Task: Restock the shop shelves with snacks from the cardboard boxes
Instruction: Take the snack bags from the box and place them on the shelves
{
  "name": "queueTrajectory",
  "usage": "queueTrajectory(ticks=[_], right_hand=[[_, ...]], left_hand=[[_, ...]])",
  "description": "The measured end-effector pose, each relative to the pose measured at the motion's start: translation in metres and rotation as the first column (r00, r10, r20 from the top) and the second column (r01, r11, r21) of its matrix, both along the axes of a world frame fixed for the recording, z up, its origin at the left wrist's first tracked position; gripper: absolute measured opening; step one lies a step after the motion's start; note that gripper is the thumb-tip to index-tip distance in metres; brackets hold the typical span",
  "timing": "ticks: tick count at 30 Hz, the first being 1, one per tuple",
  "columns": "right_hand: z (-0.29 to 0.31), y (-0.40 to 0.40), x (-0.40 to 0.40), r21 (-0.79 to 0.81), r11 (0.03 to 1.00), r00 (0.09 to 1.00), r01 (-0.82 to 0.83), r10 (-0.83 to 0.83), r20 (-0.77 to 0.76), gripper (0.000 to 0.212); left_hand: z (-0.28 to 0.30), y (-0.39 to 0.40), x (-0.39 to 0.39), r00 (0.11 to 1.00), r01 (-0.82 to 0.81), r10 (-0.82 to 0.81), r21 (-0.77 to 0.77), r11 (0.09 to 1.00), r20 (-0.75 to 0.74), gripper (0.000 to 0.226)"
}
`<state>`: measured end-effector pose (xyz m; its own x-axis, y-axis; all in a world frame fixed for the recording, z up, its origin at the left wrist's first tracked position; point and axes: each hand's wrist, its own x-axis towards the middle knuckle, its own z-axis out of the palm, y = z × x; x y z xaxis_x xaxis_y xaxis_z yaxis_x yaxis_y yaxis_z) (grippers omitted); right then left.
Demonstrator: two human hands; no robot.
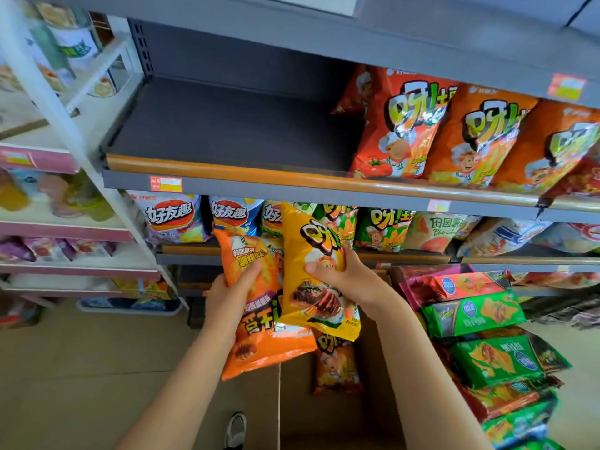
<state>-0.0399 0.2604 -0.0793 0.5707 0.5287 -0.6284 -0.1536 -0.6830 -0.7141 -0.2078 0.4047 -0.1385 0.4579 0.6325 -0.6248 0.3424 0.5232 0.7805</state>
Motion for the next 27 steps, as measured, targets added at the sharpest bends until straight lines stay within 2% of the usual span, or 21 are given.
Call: queueTrajectory(ticks=[2, 4, 6, 8, 10, 13, 15, 19, 23, 27], right_hand=[[0.004, -0.007, 0.001, -0.013, 0.998, 0.998, -0.066, 0.066, -0.025, 0.134], [0.019, -0.017, -0.002, 0.017, 0.991, 0.991, -0.131, 0.132, -0.036, 0.119], [0.032, -0.025, -0.004, 0.076, 0.981, 0.984, -0.177, 0.176, 0.020, 0.106], [0.048, -0.021, -0.006, 0.170, 0.974, 0.984, -0.153, 0.134, 0.116, 0.096], [0.063, -0.008, -0.006, 0.275, 0.956, 0.978, -0.107, 0.052, 0.200, 0.084], [0.097, 0.022, -0.004, 0.395, 0.913, 0.939, -0.101, -0.043, 0.340, 0.069], [0.115, 0.044, 0.007, 0.426, 0.901, 0.902, -0.088, -0.109, 0.419, 0.070], [0.134, 0.100, 0.048, 0.407, 0.913, 0.831, -0.028, -0.205, 0.518, 0.091], [0.131, 0.156, 0.092, 0.385, 0.911, 0.784, 0.147, -0.344, 0.516, 0.103], [0.115, 0.195, 0.122, 0.331, 0.914, 0.716, 0.234, -0.392, 0.578, 0.093]], left_hand=[[0.009, 0.002, -0.008, 0.999, 0.033, -0.036, 0.093, 0.995, 0.036, 0.078], [0.016, 0.007, -0.016, 0.997, 0.053, -0.059, 0.122, 0.991, 0.051, 0.070], [0.027, 0.015, -0.020, 0.996, 0.071, -0.080, 0.145, 0.987, 0.051, 0.055], [0.037, 0.026, -0.019, 0.996, 0.040, -0.055, 0.197, 0.980, 0.072, 0.044], [0.049, 0.039, -0.013, 0.995, -0.013, -0.015, 0.274, 0.962, 0.097, 0.043], [0.072, 0.055, 0.000, 0.990, 0.066, -0.107, 0.370, 0.927, 0.091, 0.043], [0.083, 0.065, 0.008, 0.971, 0.191, -0.231, 0.379, 0.906, 0.062, 0.038], [0.092, 0.087, 0.020, 0.922, 0.330, -0.380, 0.376, 0.866, 0.066, 0.061], [0.098, 0.114, 0.038, 0.909, 0.343, -0.411, 0.438, 0.831, 0.067, 0.089], [0.099, 0.137, 0.053, 0.916, 0.338, -0.399, 0.440, 0.832, 0.049, 0.085]])
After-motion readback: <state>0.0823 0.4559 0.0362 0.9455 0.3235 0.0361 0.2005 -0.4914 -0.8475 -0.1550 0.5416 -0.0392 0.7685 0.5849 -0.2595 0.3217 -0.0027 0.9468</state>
